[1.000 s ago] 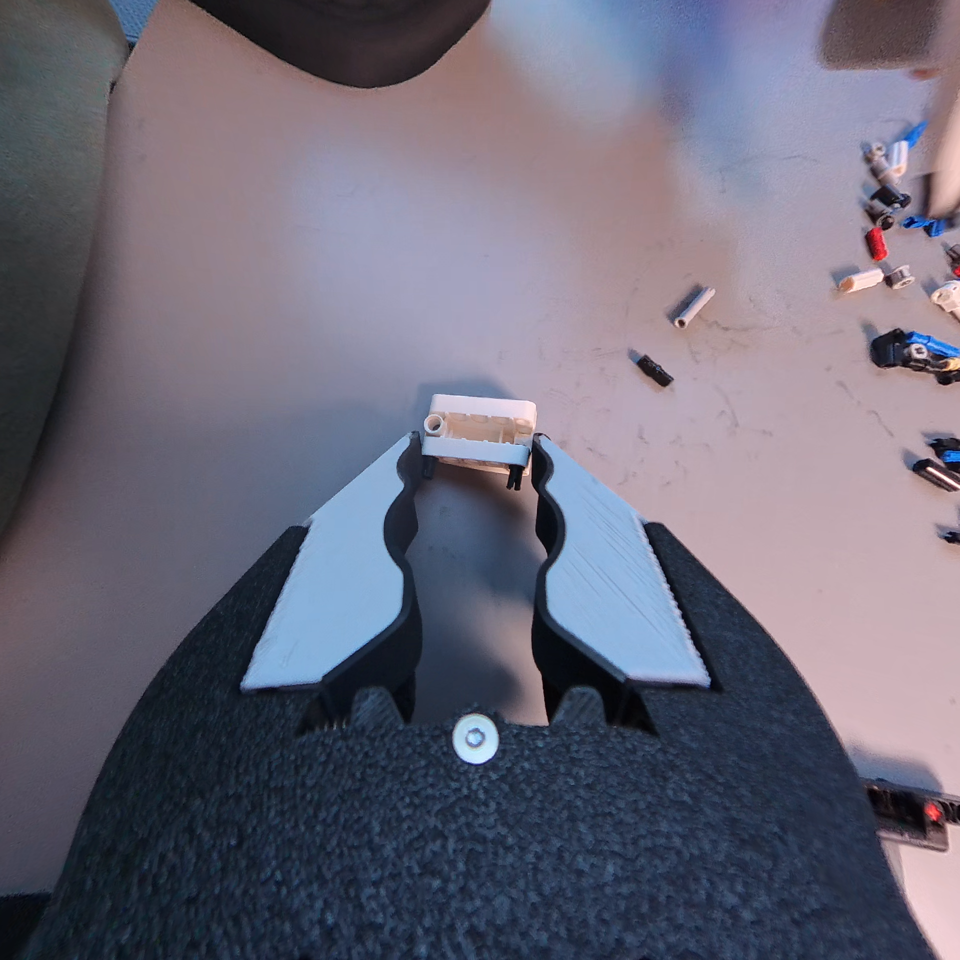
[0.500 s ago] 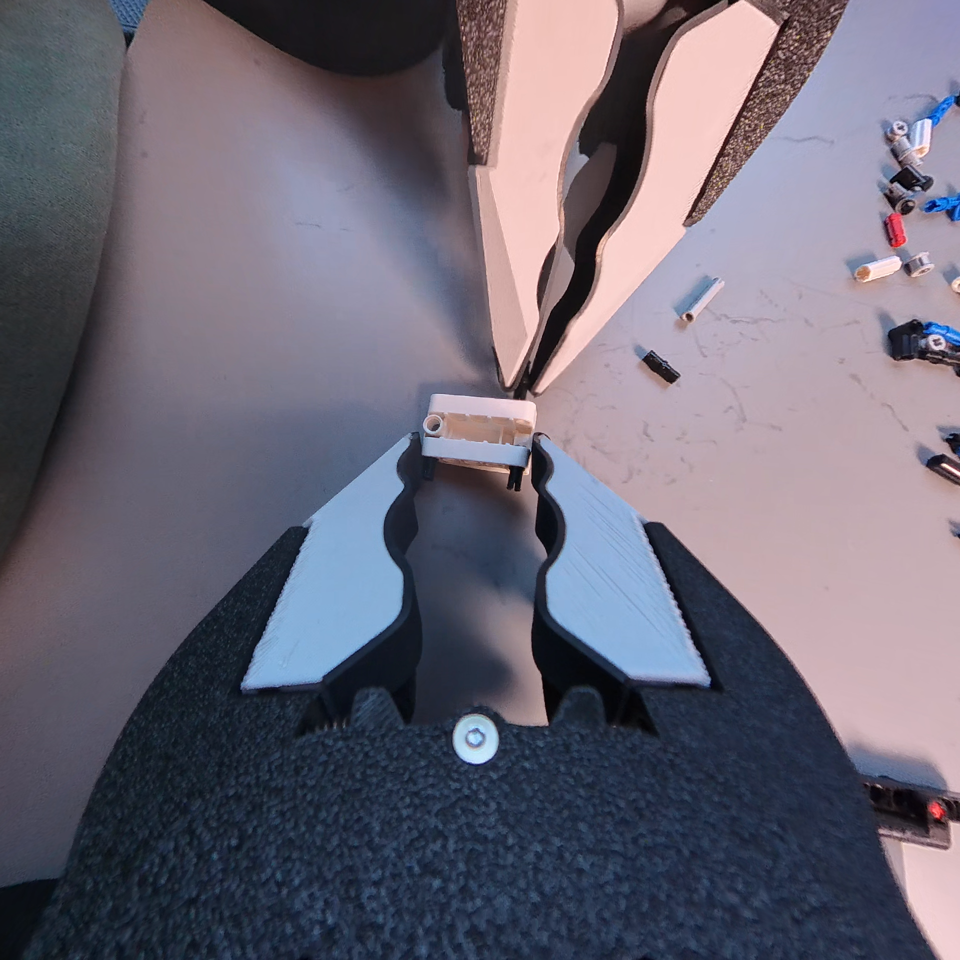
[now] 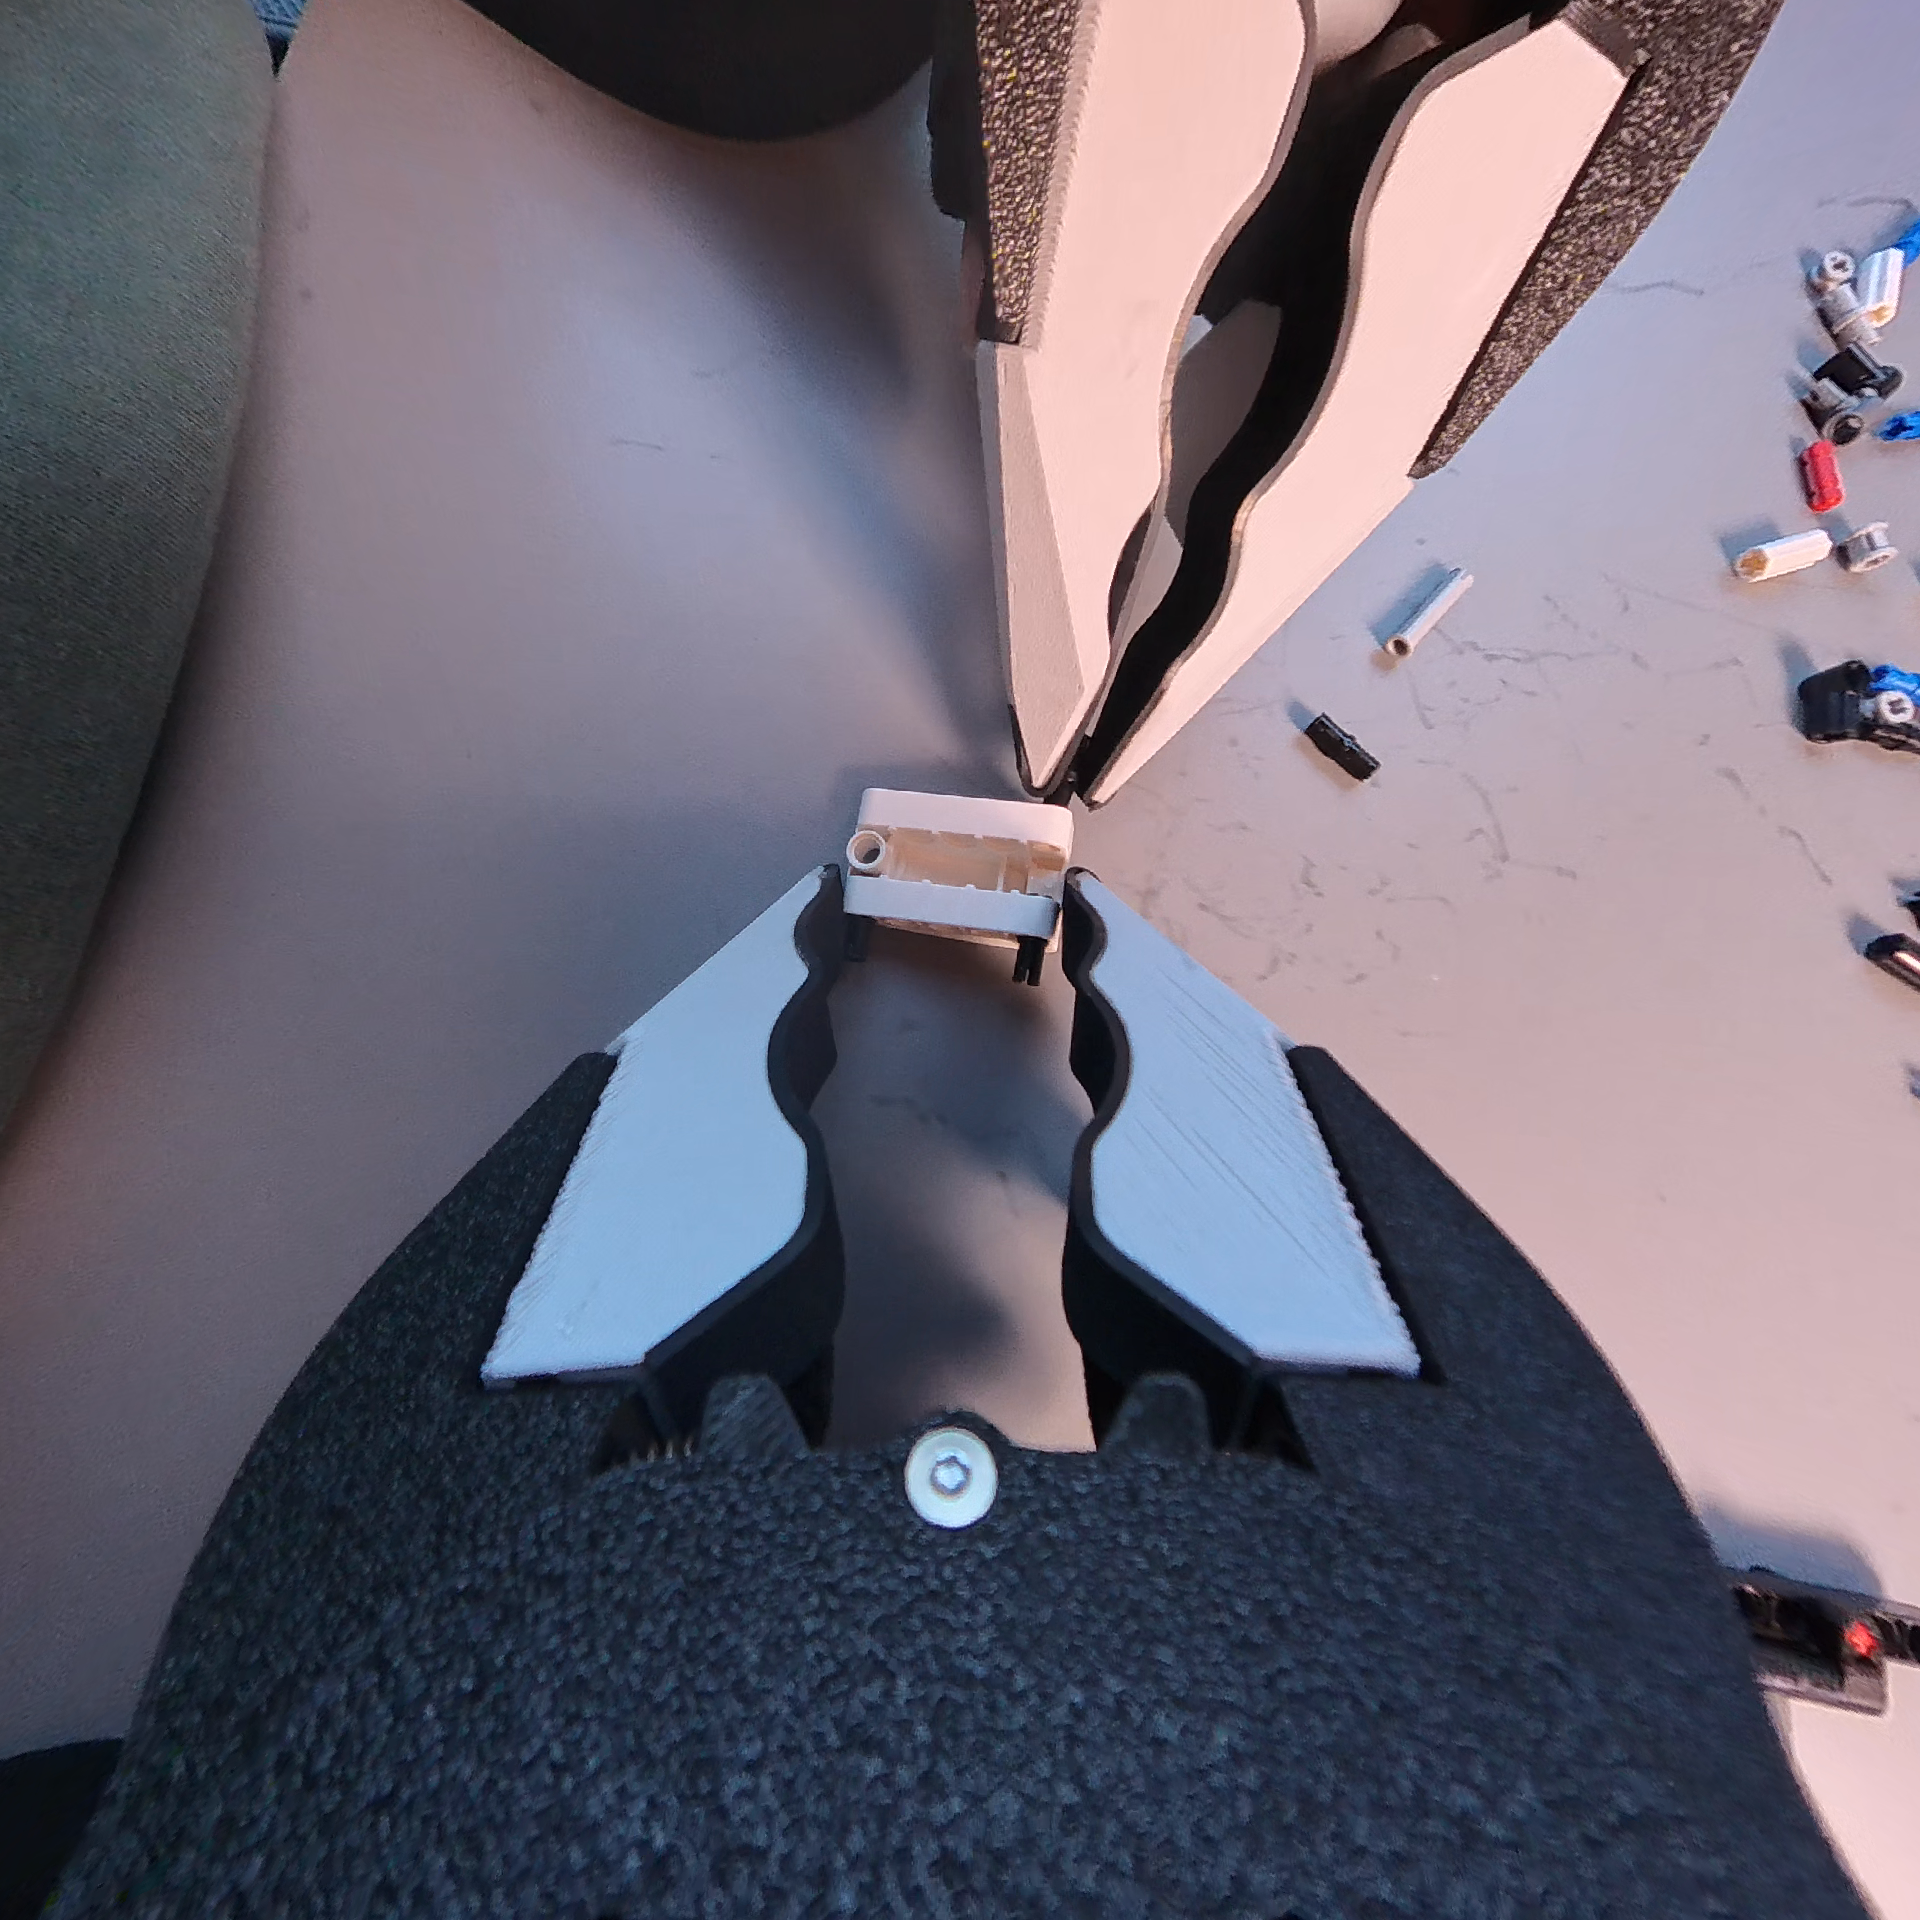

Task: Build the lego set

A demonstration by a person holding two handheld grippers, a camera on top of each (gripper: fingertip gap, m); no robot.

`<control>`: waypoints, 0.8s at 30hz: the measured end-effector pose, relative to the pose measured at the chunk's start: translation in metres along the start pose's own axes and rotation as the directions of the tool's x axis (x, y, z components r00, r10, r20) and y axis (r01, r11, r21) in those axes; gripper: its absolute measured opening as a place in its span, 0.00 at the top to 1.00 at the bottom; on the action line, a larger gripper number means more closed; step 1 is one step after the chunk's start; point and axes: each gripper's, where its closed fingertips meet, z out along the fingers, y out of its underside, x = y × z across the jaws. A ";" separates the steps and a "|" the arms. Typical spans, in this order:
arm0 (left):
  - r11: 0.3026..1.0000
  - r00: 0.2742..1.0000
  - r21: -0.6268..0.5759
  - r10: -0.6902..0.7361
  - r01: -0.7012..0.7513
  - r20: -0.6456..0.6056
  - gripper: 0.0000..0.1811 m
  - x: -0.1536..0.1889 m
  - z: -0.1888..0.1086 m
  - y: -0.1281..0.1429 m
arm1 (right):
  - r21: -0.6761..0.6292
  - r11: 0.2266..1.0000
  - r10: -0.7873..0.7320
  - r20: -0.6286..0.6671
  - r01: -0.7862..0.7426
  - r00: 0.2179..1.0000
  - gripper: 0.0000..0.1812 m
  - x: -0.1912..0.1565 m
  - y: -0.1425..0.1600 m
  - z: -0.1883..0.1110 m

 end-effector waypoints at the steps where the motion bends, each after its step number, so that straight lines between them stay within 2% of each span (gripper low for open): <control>1: 1.000 1.000 0.004 -0.006 0.006 -0.003 0.98 0.000 0.000 0.000 | -0.002 1.000 -0.002 0.000 0.002 1.000 0.77 0.000 0.000 0.000; 11: 0.991 0.992 0.046 -0.121 0.122 -0.030 0.98 0.007 0.003 0.007 | 0.011 1.000 0.023 0.011 -0.023 1.000 0.77 -0.005 -0.004 0.003; 17: 0.993 0.995 0.058 -0.097 0.099 -0.032 0.98 0.008 0.003 0.005 | -0.007 1.000 0.009 0.010 -0.009 1.000 0.77 -0.005 -0.003 0.002; 24: 0.999 1.000 -0.045 0.003 -0.003 0.009 0.98 0.009 0.004 0.010 | -0.021 1.000 0.012 0.011 -0.012 1.000 0.77 -0.007 -0.002 0.001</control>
